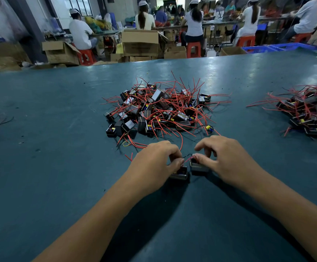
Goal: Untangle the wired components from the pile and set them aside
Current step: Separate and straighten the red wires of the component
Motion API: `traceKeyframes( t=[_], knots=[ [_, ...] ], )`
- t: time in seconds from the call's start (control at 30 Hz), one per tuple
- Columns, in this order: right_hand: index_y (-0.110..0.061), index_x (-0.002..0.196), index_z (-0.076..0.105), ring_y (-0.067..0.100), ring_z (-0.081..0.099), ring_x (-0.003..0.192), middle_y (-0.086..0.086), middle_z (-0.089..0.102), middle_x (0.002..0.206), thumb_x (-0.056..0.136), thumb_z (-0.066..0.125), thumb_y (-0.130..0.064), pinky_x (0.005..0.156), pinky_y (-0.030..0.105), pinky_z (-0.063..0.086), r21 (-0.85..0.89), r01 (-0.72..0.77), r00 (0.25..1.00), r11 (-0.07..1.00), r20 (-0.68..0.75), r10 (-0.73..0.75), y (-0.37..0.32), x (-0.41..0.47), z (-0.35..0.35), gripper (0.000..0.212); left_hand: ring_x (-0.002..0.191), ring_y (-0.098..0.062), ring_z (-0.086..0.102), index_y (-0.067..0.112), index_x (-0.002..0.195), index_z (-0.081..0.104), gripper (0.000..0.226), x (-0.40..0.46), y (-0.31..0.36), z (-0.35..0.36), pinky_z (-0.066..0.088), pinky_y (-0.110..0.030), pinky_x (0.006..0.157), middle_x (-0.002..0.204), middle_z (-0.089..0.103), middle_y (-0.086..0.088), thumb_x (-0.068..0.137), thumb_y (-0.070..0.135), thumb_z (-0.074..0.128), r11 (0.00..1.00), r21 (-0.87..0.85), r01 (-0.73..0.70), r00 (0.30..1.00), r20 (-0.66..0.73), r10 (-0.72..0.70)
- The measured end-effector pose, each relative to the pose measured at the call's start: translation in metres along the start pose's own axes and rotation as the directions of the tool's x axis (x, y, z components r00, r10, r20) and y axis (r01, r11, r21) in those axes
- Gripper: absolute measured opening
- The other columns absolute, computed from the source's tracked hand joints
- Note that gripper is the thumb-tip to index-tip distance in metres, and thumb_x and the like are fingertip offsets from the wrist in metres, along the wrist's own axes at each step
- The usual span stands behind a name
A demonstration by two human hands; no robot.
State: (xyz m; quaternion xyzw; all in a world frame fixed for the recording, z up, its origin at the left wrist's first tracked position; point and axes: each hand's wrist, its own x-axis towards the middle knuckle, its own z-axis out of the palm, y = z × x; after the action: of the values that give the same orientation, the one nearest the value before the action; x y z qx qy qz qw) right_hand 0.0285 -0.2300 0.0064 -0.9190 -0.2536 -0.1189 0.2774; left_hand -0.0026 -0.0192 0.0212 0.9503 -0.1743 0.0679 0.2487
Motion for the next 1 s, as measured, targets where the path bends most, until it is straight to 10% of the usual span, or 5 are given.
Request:
traceKeyframes(
  t=[0.5, 0.73, 1.0],
  knots=[
    [-0.027, 0.086, 0.066, 0.009, 0.055, 0.086, -0.009, 0.060, 0.087, 0.092, 0.064, -0.028, 0.082, 0.030, 0.044, -0.006, -0.009, 0.995, 1.000, 0.100, 0.009, -0.003, 0.001, -0.004, 0.006, 0.083, 0.001, 0.054, 0.029, 0.091, 0.066, 0.011, -0.002, -0.017, -0.027, 0.041, -0.022, 0.070, 0.089, 0.061, 0.016, 0.095, 0.039, 0.064, 1.000, -0.012, -0.013, 0.992, 0.122, 0.014],
    [-0.037, 0.104, 0.056, 0.002, 0.052, 0.093, -0.018, 0.055, 0.098, 0.082, 0.068, -0.057, 0.085, 0.022, 0.044, -0.097, 0.010, 0.940, 0.995, 0.341, 0.024, 0.005, 0.000, -0.018, 0.033, 0.098, -0.001, 0.049, 0.032, 0.119, 0.061, 0.035, -0.003, -0.023, -0.028, 0.042, -0.019, 0.088, 0.108, 0.054, 0.020, 0.088, 0.042, 0.073, 0.994, 0.070, -0.085, 0.948, 0.314, 0.059],
    [-0.023, 0.088, 0.056, 0.011, 0.056, 0.080, -0.009, 0.061, 0.084, 0.084, 0.073, -0.037, 0.073, 0.031, 0.046, 0.081, -0.112, 0.994, 0.990, 0.004, 0.112, -0.019, 0.000, -0.013, 0.022, 0.056, 0.002, 0.051, 0.025, 0.095, 0.070, 0.013, 0.001, -0.019, -0.028, 0.037, -0.012, 0.051, 0.073, 0.067, 0.018, 0.087, 0.032, 0.076, 0.951, -0.294, 0.090, 0.993, 0.094, -0.065]
  ],
)
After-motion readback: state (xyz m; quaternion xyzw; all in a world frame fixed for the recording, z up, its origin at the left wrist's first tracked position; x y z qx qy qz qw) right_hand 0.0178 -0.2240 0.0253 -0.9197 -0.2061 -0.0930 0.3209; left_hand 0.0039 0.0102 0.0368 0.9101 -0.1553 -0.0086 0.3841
